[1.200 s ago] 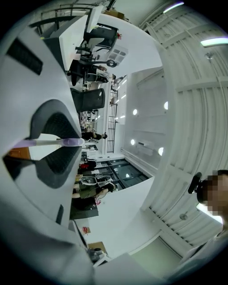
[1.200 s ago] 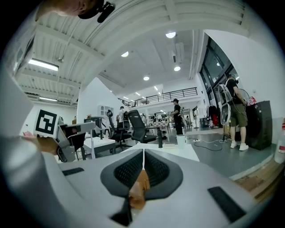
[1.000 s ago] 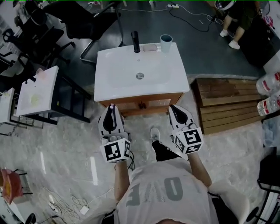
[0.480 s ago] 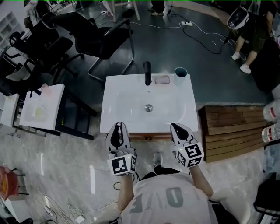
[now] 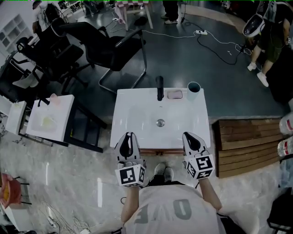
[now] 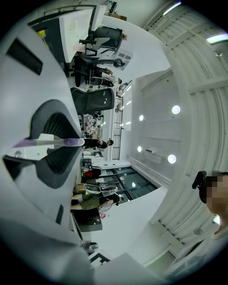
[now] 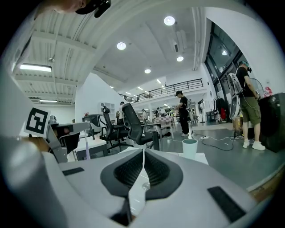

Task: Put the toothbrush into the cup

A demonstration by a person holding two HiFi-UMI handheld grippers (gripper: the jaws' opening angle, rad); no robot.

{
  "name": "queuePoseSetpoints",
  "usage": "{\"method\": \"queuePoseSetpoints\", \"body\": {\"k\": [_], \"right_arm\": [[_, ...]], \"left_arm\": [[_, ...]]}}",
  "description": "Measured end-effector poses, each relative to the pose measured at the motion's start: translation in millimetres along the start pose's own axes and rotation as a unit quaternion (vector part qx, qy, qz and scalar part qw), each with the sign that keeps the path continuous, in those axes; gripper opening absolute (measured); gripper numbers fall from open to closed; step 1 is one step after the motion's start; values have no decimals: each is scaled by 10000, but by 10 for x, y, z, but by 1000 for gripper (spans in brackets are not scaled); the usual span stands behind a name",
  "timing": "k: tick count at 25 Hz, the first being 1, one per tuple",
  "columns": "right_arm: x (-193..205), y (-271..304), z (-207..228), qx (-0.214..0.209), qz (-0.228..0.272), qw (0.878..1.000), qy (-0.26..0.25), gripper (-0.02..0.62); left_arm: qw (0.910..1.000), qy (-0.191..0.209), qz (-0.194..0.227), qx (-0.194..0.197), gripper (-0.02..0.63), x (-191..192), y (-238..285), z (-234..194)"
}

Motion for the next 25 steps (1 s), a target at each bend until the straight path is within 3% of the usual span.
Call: {"method": "queuePoseSetpoints", "body": {"k": [10, 16, 25], "right_arm": [[-217, 32, 59, 360, 286, 9989, -128, 32], [-282, 109, 45, 511, 403, 9978, -128, 32], [-294, 98, 182, 737, 446, 9962, -93, 32]], "left_arm": [[9990, 145, 301, 280, 72, -207, 255, -72], [9988, 216, 262, 343, 72, -193, 391, -131], [9985, -5, 36, 551, 71, 2, 558, 45]]}}
Point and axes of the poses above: the fingertips, and each gripper's own axes: y forward along the fingers, z to its right, x out of its underside, the point moved 2 cm from there along -y, backward along the fingers, and after that the axes turned 1 degree about -x, right-handed, at the moved point
